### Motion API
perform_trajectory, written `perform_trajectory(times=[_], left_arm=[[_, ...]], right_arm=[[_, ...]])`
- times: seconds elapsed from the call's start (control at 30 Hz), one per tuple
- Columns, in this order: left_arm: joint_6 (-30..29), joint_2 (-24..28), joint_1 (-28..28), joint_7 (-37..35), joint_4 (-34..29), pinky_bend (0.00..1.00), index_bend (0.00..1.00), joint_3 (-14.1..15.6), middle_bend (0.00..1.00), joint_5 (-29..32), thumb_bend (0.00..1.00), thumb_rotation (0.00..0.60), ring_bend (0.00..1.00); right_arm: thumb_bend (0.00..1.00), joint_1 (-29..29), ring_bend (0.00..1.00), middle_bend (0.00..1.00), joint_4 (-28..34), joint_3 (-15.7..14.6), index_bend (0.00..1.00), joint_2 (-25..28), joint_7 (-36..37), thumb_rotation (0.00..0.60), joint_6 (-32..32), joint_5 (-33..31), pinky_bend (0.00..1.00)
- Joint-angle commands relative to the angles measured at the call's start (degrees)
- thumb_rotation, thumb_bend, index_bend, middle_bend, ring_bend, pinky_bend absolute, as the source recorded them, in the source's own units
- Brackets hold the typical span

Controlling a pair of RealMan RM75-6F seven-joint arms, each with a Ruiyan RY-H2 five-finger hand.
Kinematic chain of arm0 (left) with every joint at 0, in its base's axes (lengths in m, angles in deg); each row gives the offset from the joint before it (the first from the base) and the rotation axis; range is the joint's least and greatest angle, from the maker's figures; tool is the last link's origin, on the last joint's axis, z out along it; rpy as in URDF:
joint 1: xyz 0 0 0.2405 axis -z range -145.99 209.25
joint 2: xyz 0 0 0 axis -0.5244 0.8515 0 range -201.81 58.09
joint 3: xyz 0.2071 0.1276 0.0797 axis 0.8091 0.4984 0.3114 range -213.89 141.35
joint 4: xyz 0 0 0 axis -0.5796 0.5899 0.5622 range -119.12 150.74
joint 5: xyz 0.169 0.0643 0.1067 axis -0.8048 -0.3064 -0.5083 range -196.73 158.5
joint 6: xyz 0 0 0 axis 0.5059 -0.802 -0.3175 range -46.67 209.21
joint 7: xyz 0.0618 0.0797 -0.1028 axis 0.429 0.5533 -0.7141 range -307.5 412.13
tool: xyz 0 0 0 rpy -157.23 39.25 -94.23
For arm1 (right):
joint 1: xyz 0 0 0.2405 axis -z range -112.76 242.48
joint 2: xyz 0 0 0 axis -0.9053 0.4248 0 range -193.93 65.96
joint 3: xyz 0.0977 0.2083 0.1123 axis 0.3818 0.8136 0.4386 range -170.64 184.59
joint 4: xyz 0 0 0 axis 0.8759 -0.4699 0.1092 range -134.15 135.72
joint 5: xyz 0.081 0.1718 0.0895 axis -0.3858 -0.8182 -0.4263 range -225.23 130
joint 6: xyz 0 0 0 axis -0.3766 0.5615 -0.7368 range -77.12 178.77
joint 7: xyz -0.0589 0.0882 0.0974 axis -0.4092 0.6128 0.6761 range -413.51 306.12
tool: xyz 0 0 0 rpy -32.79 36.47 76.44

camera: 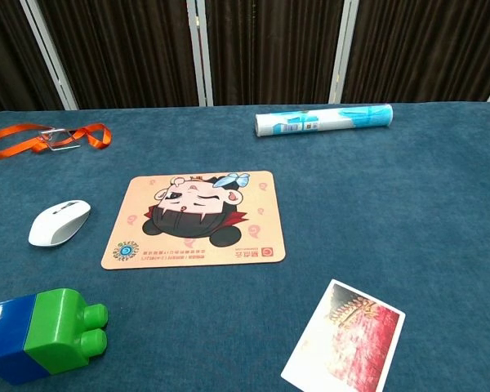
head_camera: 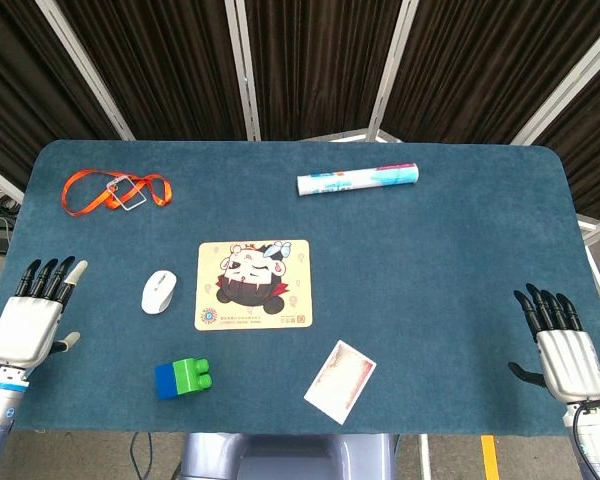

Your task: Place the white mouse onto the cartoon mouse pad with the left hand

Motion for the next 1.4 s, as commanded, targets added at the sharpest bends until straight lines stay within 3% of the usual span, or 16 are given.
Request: perform_trajectory(times=[0.03,0.4,0.6,0.83,1.1,1.4], left_arm=[[0.01,-0.02,0.02,0.14,-0.03,0.0,0.0,-0.02,0.0,0.04,0.05,0.6,0.0],[1.38,0.6,0.49,0.7,-0.88,0.0,0.0,0.18,0.0,0.52,0.05,0.6,0.0],[5.61,2.9,4.5,-0.37,1.06,0.0,0.0,0.49,0.0,-4.18,0.05,0.6,0.0],[12.28,3.07,12.92,-7.31,10.62,0.0,0.0,0.33,0.0,-12.6,0.05,0.6,0.0],[17.3,2.4,23.71,-17.71,26.02,0.0,0.01,5.16,0.0,-26.74,0.05,0.6,0.0],[19.3,-0.43,31.25,-19.01,33.86,0.0,0.03,8.87,0.0,-34.64,0.06,0.6,0.0]], right_arm=[[0.09,0.01,0.0,0.0,-0.01,0.0,0.0,0.04,-0.01,0.6,0.02,0.02,0.0],[0.09,0.0,0.0,0.0,-0.06,0.01,0.0,-0.05,-0.12,0.6,0.04,0.03,0.0],[0.09,0.03,0.0,0.0,-0.09,0.01,0.0,-0.08,-0.12,0.6,0.09,0.03,0.0],[0.09,0.06,0.0,0.0,-0.1,0.04,0.0,-0.15,-0.22,0.6,0.19,0.01,0.0],[0.09,0.06,0.0,0.0,-0.13,0.1,0.0,-0.25,-0.41,0.6,0.24,-0.02,0.0],[0.09,0.14,0.0,0.0,-0.03,0.14,0.0,-0.27,-0.44,0.6,0.34,-0.15,0.0]])
